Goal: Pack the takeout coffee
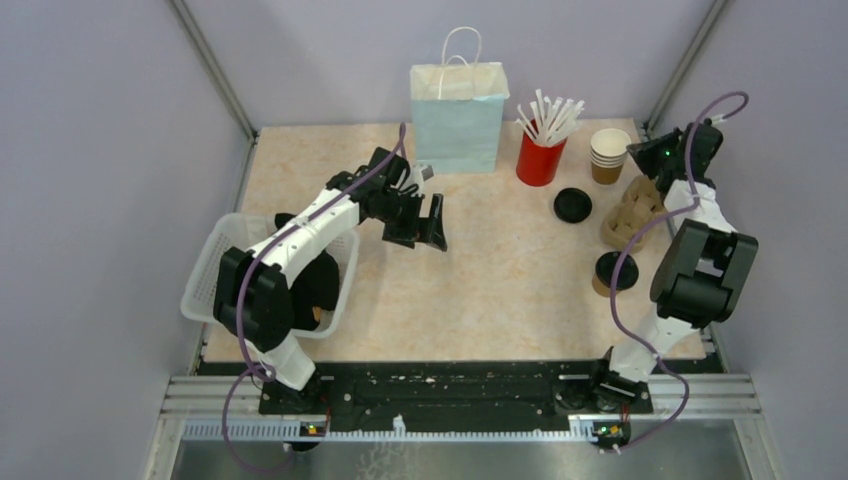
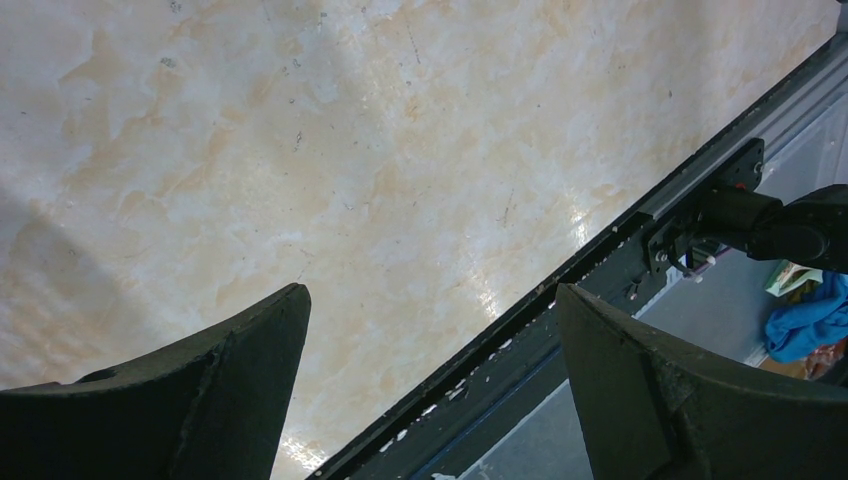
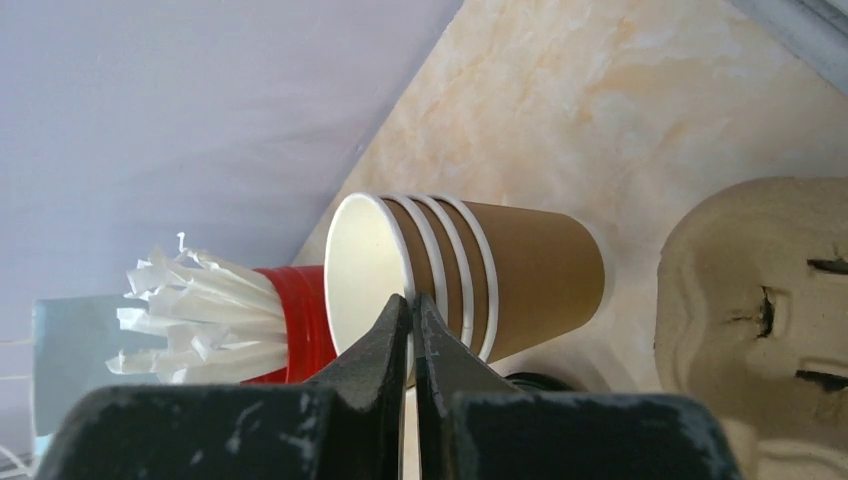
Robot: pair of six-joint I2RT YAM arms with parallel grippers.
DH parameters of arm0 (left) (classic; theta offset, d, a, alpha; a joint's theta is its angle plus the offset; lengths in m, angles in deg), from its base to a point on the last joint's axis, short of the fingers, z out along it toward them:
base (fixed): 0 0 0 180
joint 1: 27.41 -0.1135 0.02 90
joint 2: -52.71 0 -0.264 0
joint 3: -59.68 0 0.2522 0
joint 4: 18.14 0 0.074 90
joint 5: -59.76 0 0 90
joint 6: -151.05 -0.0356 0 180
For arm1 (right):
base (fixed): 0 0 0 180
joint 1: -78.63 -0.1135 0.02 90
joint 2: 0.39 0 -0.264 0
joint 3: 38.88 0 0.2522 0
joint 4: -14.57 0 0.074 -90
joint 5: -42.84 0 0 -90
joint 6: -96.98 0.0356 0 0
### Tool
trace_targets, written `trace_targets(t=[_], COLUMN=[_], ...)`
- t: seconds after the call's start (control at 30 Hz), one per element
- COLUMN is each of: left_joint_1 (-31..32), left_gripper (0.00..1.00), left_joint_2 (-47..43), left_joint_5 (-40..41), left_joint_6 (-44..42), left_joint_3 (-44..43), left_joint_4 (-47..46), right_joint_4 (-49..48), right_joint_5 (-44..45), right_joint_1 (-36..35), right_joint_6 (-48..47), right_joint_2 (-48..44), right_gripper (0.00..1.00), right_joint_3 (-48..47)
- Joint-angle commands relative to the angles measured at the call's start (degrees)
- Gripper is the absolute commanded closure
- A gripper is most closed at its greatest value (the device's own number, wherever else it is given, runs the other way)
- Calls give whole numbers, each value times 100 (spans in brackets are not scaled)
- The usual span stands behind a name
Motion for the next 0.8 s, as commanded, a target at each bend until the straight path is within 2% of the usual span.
trace_targets(t=[0.0,0.07,0.17,0.23,0.27,0.47,0.63,0.77], left_joint_1=[-26,-21,-21,-21,-23,-21,-25,-21], left_gripper=[2,2,2,2,2,2,2,2], left_joint_2=[-192,-243,-252,-269,-258,-199,-140,-129], left_joint_5=[-50,-32,-13,-31,-61,-79,-101,-100], left_joint_6=[-13,3,5,37,41,104,129,176], left_joint_3=[-82,-3,-23,30,22,-45,-82,-71], left_joint_4=[-54,-115,-80,-152,-185,-168,-142,-142], right_joint_4=[-1529,-1524,-2461,-2581,-2968,-3637,-2606,-1202], right_joint_5=[-549,-845,-965,-1242,-1330,-1466,-1355,-1179], right_joint_1=[314,350,416,421,424,489,517,530], right_joint_6=[1029,1104,1800,1999,2260,2844,2079,1088], right_joint_2=[-258,19,18,305,296,369,335,377], right_gripper=[100,100,100,100,100,100,100,100], right_joint_3=[623,559,956,888,1007,1516,1339,698])
